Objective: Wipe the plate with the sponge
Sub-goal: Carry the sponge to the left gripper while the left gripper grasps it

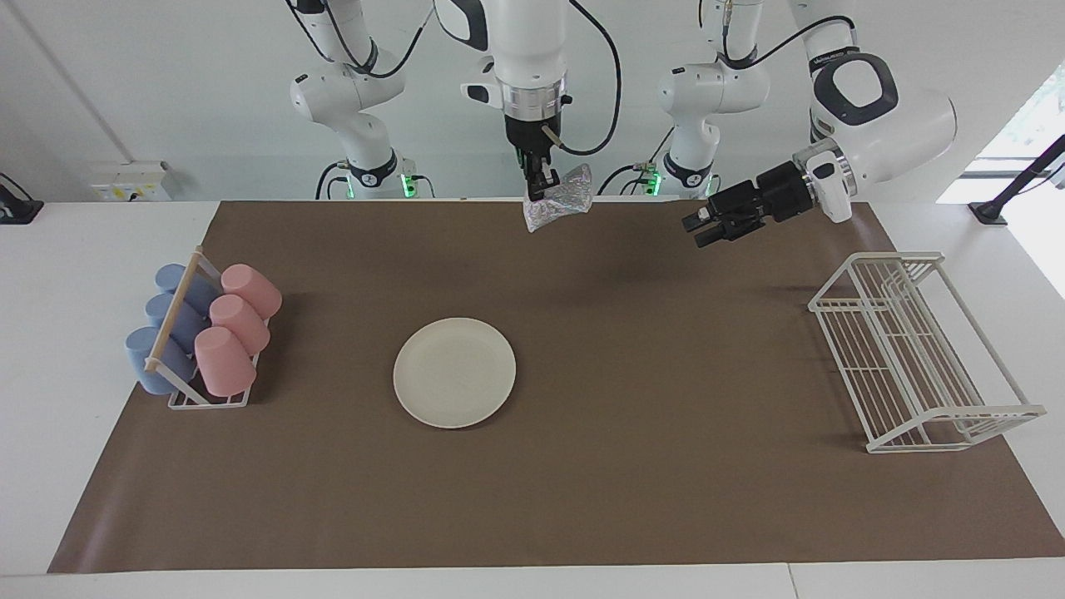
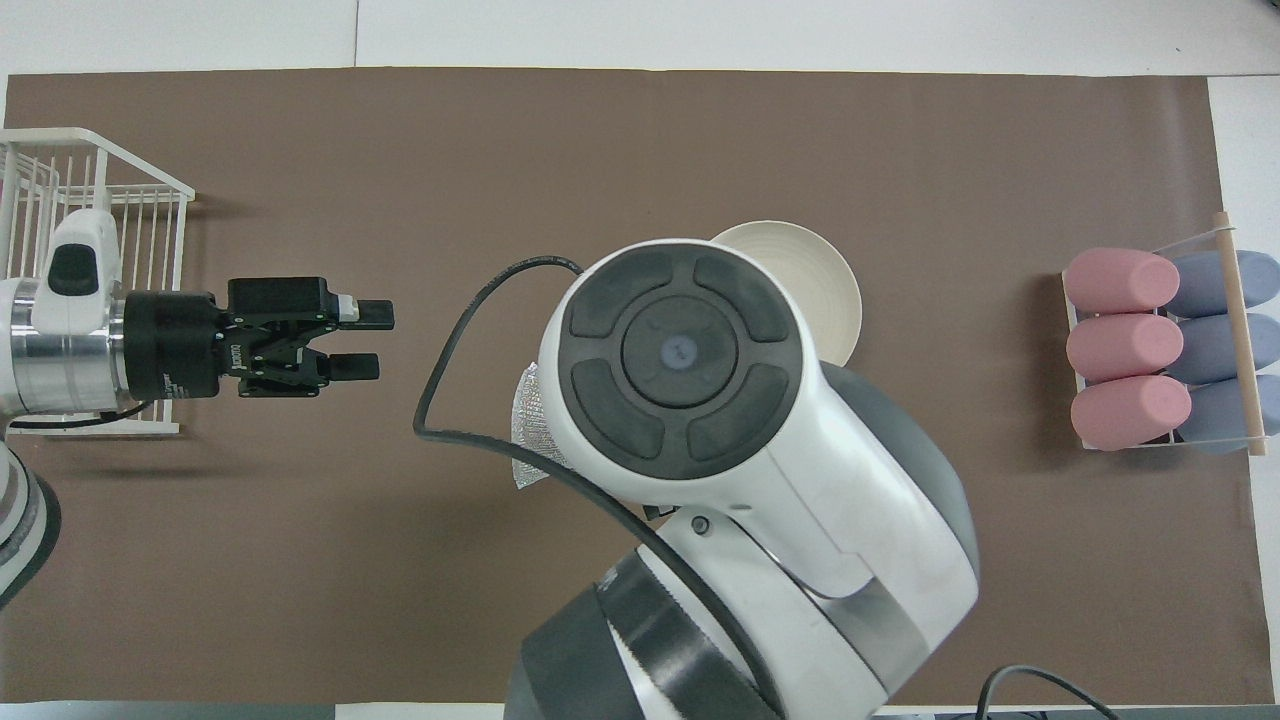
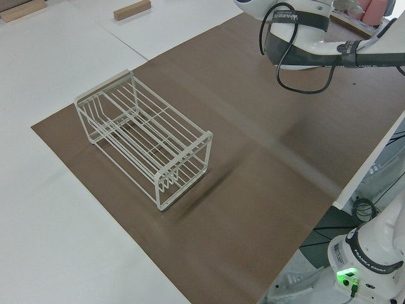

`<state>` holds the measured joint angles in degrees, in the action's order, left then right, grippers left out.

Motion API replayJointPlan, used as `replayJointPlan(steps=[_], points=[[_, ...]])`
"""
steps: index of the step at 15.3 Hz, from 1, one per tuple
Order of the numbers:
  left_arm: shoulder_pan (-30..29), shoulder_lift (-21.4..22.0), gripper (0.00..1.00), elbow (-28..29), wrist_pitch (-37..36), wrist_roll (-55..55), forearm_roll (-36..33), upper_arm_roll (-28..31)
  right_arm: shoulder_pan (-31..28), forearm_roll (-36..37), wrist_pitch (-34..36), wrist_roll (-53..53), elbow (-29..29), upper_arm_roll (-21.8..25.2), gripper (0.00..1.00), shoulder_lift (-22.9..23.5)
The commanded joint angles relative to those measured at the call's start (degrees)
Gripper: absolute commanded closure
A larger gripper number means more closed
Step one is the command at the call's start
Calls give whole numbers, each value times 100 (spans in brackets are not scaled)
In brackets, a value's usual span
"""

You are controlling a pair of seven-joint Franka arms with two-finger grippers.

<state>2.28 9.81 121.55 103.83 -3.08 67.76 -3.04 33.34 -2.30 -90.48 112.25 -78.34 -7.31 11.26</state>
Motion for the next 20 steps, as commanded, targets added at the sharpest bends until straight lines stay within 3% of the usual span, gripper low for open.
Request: replayJointPlan(steps=[1,3,9,13,15,18,19,20], points=[[185,398,0,501,-2,-516,597,75,-20,151,-75,105,64,-7,100,52],[237,416,0,536,-20,-597,730,67,-29,221,-75,96,64,-7,100,52],[1141,399,0,528,523,-781,871,75,-20,248,-92,87,47,-7,100,52],[1275,408,3,589,437,-975,827,75,-20,256,-92,70,47,-7,100,52],[1336,399,23,563,436,-975,818,67,-20,256,-92,61,38,-7,100,52],[1416,408,86,580,480,-905,809,75,-29,256,-92,61,38,-7,100,52],[1398,408,100,572,489,-835,809,75,-29,248,-92,61,38,-7,100,43],[1372,408,100,580,481,-756,809,75,-29,248,-92,52,38,-7,100,43]])
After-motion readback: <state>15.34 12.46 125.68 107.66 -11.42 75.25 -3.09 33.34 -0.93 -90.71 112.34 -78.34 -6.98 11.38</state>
